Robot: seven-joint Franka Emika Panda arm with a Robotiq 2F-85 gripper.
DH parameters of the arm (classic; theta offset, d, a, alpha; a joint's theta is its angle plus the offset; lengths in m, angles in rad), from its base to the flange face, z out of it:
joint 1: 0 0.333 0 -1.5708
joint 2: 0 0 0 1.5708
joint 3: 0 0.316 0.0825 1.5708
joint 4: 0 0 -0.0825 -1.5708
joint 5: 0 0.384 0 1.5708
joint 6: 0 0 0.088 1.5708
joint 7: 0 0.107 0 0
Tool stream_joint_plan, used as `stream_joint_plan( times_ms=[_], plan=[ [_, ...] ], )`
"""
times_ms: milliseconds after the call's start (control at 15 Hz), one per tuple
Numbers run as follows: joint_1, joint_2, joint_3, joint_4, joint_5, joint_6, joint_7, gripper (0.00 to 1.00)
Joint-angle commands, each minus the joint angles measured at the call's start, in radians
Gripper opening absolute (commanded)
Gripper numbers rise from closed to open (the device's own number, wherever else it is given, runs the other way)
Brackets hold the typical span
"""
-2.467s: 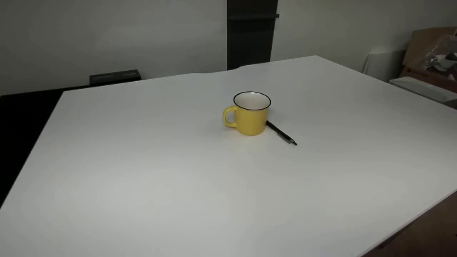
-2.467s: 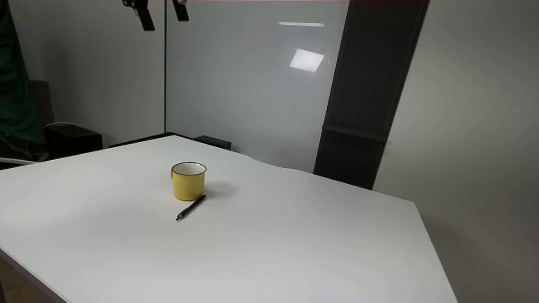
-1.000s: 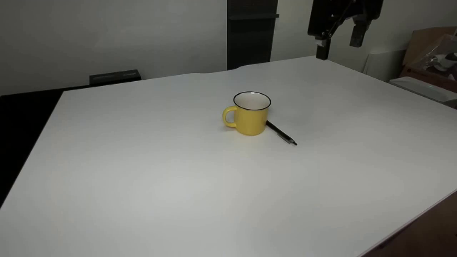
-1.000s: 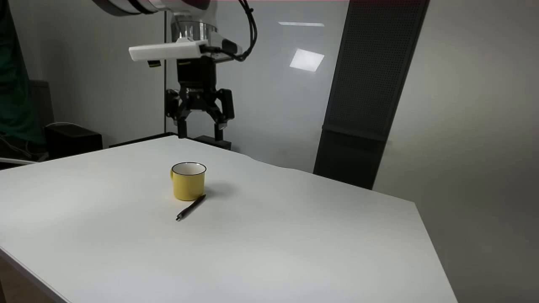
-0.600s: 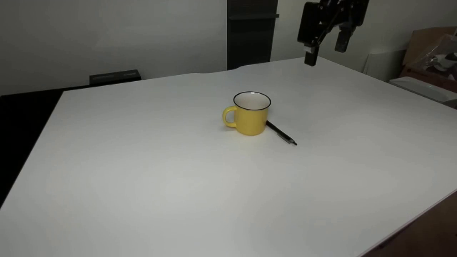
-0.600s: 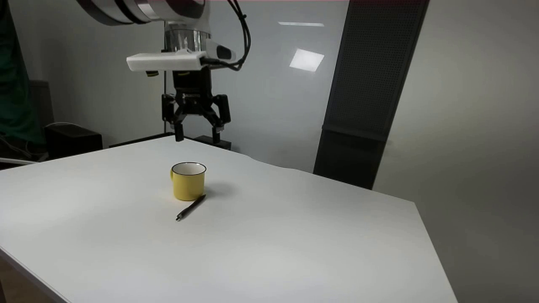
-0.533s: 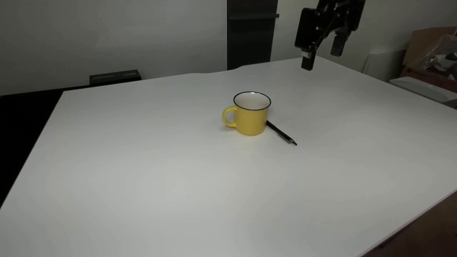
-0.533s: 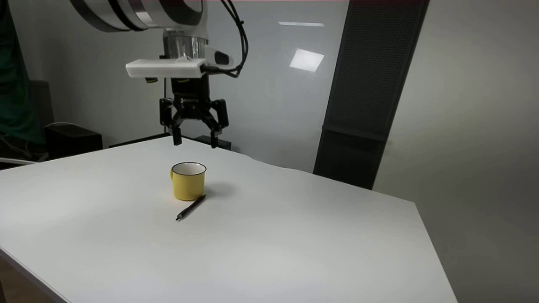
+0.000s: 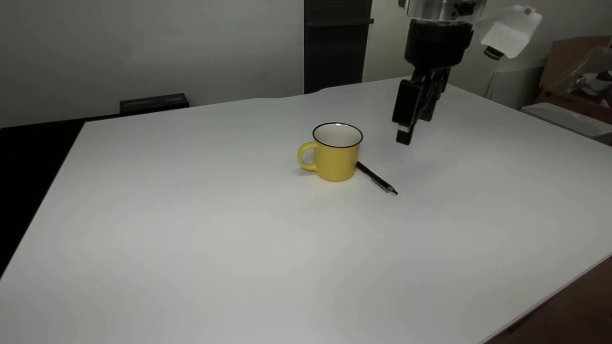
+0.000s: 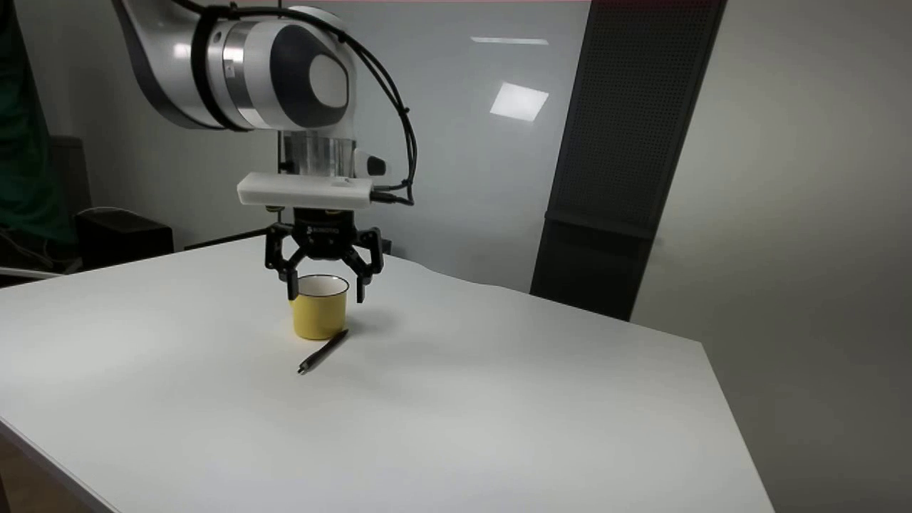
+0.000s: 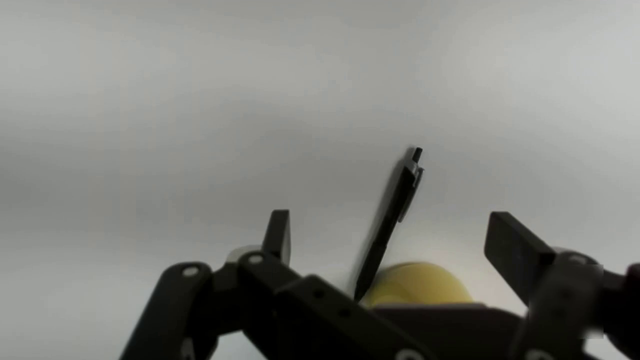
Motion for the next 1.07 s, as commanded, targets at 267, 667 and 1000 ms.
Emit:
stream_joint_plan(
  times_ms=[267,667,1000],
  plan=[
    [0.036,0.196,-0.032,0.131,0.012,0.112,0.104,1.0],
    [0.045,0.235,-0.037,0.138,0.03,0.147,0.147,1.0],
    [0.097,0.278,-0.088,0.159,0.052,0.226,0.266,1.0]
  ],
)
